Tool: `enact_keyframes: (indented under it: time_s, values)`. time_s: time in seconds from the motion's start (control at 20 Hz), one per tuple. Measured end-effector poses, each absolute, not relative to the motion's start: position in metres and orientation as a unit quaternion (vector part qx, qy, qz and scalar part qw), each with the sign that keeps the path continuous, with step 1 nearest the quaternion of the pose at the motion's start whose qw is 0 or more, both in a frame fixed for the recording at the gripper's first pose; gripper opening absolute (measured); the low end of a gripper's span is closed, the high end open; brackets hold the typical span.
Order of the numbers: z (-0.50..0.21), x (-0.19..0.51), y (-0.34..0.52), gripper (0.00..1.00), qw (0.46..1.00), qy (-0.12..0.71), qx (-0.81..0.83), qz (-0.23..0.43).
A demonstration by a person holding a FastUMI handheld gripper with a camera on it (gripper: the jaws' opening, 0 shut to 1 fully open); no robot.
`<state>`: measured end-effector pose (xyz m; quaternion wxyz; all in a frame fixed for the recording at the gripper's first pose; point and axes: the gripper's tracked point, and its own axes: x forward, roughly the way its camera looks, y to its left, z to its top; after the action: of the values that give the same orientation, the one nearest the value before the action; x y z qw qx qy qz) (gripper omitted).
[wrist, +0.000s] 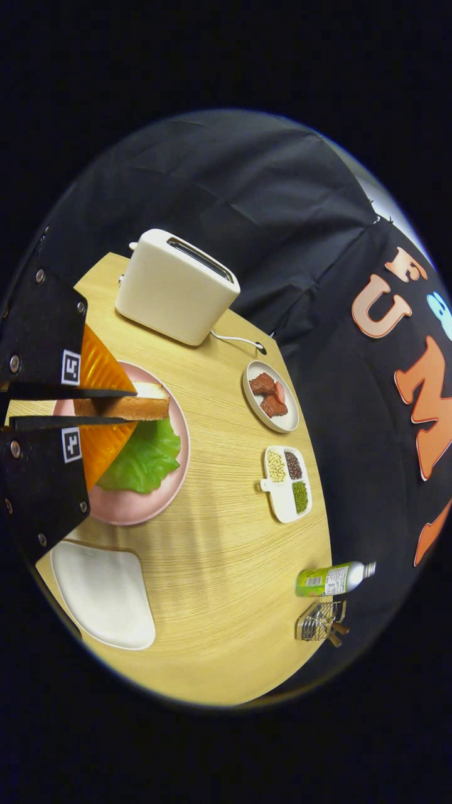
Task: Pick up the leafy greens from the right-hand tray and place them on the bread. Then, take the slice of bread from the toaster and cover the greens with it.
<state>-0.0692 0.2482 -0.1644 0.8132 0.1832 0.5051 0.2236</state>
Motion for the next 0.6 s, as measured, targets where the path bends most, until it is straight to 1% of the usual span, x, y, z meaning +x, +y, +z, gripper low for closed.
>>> enact_keyframes:
  time_s: [0.3,0.4,0.45,0.6]
  values:
    - [-0.170,-0.063,0.238,0.21,0.833,0.485,0.146,0.225]
    - [-0.171,-0.052,0.226,0.28,0.849,0.469,0.125,0.210]
    - [-0.169,-0.048,0.222,0.34,0.856,0.459,0.120,0.205]
    - [-0.151,-0.037,0.214,0.38,0.877,0.420,0.113,0.203]
